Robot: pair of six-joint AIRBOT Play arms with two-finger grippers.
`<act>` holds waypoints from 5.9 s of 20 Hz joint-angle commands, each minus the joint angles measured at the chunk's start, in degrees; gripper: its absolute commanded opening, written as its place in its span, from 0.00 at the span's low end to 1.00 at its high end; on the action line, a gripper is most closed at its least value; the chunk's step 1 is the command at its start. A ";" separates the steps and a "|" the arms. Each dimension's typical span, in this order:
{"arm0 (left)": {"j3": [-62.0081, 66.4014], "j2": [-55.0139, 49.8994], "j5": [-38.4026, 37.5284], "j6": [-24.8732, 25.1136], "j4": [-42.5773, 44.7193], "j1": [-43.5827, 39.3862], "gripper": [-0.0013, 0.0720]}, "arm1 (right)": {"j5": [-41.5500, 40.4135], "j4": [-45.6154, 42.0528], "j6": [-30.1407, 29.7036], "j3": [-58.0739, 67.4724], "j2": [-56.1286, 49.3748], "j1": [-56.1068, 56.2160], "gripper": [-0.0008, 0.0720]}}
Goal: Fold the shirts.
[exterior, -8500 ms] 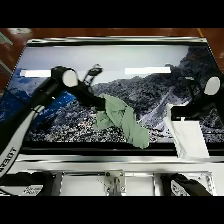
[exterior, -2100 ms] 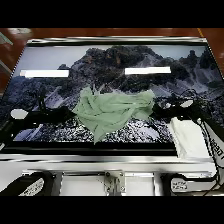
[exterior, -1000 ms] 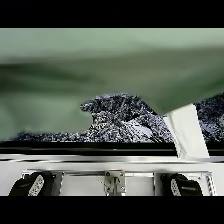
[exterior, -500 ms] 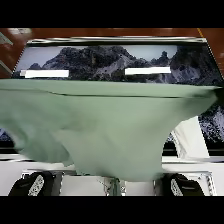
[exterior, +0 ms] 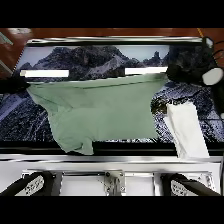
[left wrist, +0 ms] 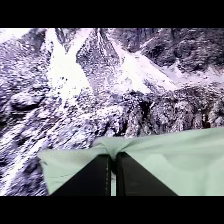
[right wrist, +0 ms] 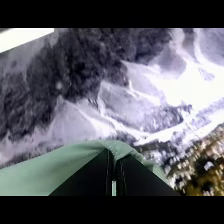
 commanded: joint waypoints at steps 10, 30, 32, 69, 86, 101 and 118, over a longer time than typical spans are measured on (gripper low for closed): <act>4.39 -23.74 -6.93 -5.99 1.09 -1.75 0.83 | -4.33 14.53 0.83 0.79 -16.59 1.99 0.95; -42.29 -10.16 4.09 4.76 -19.61 8.66 0.99 | 34.32 8.98 -12.94 -7.39 -8.33 -13.46 0.82; -42.27 -12.02 5.03 4.79 -22.64 5.84 0.61 | 34.32 8.61 -12.79 -7.39 -8.33 -13.46 0.93; 44.17 17.25 4.24 9.94 -22.21 7.08 0.08 | 10.03 5.55 -22.67 23.67 31.95 -4.35 0.11; 24.41 26.40 -22.12 4.76 -0.17 7.06 0.08 | 57.18 -21.88 -8.98 21.35 34.53 -4.35 0.11; -2.40 -13.05 21.09 7.78 -6.67 -5.38 0.08 | -11.52 13.46 -15.89 -1.11 -13.22 -4.17 0.11; -2.03 -28.65 43.91 7.80 -6.62 -9.92 0.08 | -22.60 12.66 -25.55 -1.11 -22.62 1.64 0.11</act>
